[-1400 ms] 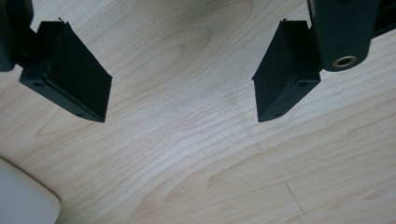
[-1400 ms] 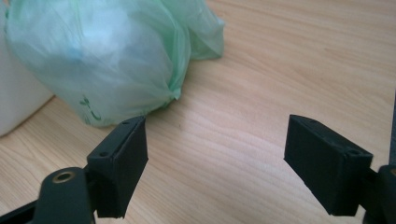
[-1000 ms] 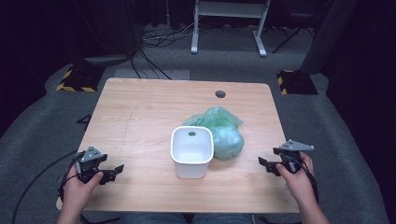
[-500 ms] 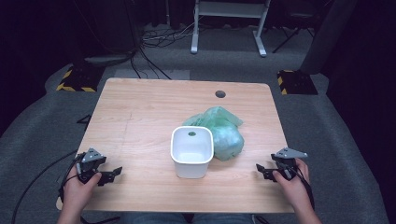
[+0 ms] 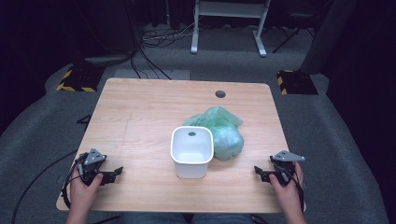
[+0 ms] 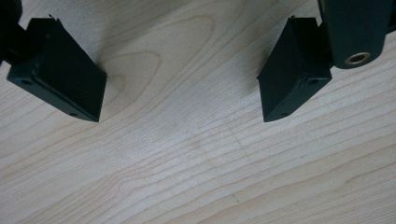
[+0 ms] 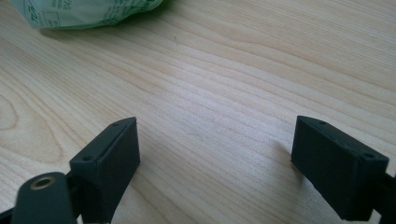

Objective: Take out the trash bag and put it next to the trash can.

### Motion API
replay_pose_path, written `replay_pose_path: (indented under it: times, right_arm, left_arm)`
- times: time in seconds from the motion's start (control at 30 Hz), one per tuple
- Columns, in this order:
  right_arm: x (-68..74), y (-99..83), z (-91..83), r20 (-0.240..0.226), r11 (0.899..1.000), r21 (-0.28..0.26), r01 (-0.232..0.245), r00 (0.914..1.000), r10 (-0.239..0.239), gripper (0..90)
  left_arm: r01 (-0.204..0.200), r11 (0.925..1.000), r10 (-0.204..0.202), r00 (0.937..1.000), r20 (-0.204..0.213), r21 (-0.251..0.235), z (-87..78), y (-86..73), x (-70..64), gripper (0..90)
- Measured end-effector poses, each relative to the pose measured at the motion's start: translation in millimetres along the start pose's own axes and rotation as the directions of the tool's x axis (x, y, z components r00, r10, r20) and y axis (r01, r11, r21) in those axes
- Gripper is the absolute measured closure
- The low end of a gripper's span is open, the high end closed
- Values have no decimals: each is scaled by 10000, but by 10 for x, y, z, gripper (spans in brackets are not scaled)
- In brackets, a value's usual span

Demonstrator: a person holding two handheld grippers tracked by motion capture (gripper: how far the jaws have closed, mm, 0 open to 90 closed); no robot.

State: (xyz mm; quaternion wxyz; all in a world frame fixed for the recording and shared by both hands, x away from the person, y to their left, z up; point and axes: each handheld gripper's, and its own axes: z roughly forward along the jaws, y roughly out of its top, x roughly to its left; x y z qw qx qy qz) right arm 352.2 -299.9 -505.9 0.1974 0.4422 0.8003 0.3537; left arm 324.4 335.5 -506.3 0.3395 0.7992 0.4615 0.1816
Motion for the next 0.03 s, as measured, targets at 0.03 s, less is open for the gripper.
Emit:
replay_pose_path:
  times: [0.03]
  right_arm:
    - [0, 0, 0, 0, 10000, 0, 0, 10000, 0, 154]
  left_arm:
    - [0, 10000, 0, 10000, 0, 0, 0, 0, 0, 149]
